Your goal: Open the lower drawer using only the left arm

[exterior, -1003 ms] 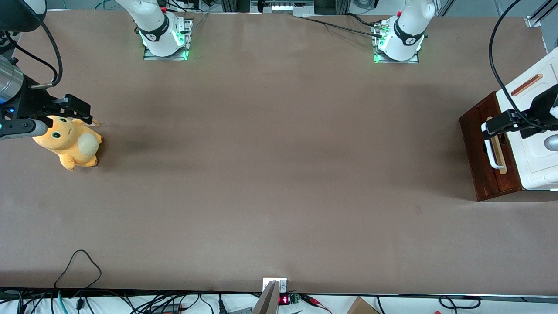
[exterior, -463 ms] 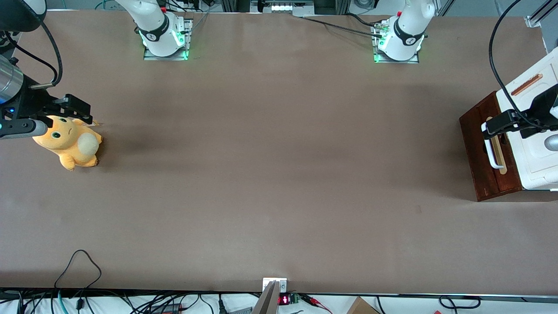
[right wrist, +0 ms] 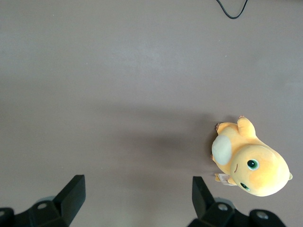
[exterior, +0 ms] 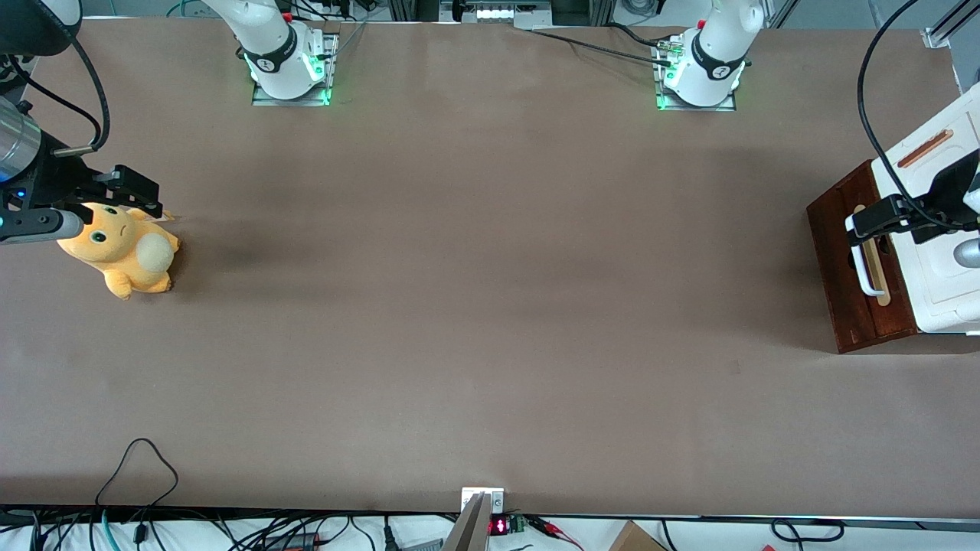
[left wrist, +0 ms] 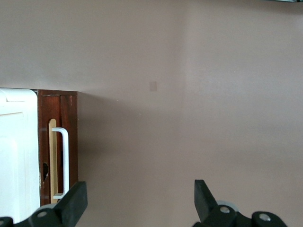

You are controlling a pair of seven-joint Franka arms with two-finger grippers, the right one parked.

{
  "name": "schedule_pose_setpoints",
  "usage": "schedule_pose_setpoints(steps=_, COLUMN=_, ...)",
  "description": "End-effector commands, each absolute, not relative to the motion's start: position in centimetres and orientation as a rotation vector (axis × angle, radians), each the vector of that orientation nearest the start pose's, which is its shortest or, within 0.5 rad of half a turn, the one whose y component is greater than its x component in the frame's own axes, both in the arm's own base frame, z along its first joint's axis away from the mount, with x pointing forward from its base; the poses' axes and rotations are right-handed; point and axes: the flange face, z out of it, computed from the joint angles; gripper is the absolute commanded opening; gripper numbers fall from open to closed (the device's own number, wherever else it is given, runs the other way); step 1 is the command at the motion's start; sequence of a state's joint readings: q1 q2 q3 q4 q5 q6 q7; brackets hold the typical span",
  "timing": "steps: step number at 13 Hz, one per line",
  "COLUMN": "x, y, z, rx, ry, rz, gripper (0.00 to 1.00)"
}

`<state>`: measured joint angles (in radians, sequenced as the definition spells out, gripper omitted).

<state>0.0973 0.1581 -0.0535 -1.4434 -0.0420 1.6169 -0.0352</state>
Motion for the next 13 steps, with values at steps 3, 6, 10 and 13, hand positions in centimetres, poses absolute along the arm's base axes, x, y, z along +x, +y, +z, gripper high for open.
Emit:
schedule_pose_setpoints(steps=3, x=60.1, y=2.6, z=59.8, rx=-3.087, ry=-0.143, rz=0.048, gripper=1.00)
schedule_pose_setpoints(steps=6, x=60.0, y=3.0, z=59.6, rx=-3.078, ry=-0.164, rz=0.069, gripper=1.00)
schedule_pose_setpoints(steps=10, x=60.5, y=3.8, z=58.2, rx=-3.042, ry=-0.170, rz=0.104, gripper=1.00)
schedule_pose_setpoints(steps=13, x=60.7, y=4.0, z=56.8, rx=-2.993, ry=-0.160, rz=0.149, gripper=1.00)
